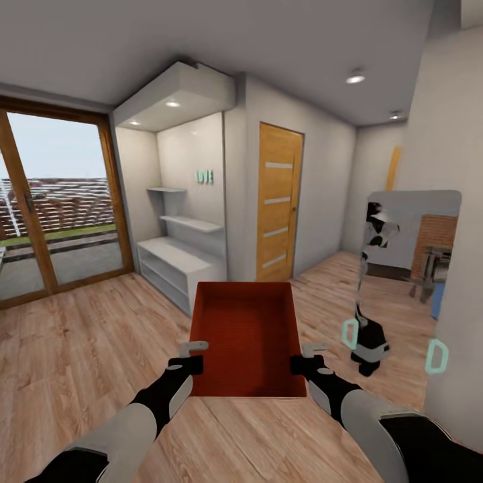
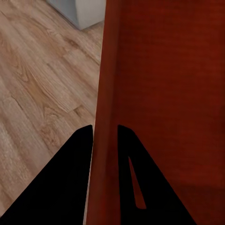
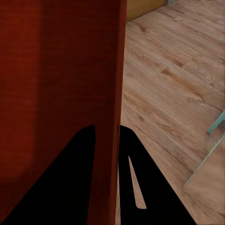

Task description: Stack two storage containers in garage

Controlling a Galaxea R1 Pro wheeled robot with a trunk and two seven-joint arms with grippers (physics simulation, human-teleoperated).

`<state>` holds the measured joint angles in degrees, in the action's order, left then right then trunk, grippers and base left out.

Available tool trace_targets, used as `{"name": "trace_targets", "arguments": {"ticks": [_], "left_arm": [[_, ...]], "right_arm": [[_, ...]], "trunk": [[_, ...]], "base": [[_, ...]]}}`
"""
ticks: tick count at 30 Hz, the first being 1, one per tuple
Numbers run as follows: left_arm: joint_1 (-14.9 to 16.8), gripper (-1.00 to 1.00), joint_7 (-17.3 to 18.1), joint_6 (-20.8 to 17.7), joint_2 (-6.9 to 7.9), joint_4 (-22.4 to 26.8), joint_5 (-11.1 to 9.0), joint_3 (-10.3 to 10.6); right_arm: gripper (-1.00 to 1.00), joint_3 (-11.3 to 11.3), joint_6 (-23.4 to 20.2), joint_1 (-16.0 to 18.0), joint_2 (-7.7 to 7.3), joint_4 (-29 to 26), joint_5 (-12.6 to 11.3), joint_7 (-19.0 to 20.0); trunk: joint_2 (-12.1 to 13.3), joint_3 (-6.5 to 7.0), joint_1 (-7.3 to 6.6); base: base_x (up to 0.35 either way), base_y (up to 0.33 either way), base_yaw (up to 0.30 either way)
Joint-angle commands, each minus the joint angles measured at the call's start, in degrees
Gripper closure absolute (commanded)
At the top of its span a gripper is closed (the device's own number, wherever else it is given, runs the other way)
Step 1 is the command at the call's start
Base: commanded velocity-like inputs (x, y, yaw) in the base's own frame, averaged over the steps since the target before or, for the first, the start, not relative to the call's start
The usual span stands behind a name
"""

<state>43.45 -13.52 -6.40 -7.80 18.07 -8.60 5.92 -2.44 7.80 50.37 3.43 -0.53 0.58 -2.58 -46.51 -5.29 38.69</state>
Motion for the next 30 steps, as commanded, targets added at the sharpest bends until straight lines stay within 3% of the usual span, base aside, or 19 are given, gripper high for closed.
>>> {"name": "trace_targets", "arguments": {"ticks": [1,30], "left_arm": [[0.06,1.0,-0.81,1.74,4.46,2.06,0.78,-4.07],[0.06,1.0,-0.81,1.74,4.46,2.14,0.78,-4.07]], "right_arm": [[1.0,1.14,0.2,0.02,0.0,0.18,-0.41,-0.28],[1.0,1.16,0.25,-0.01,-0.04,0.18,-0.41,-0.29]], "trunk": [[-0.07,-0.1,0.05],[-0.07,-0.1,0.05]], "base": [[0.322,0.082,0.0],[0.322,0.083,-0.014]]}}
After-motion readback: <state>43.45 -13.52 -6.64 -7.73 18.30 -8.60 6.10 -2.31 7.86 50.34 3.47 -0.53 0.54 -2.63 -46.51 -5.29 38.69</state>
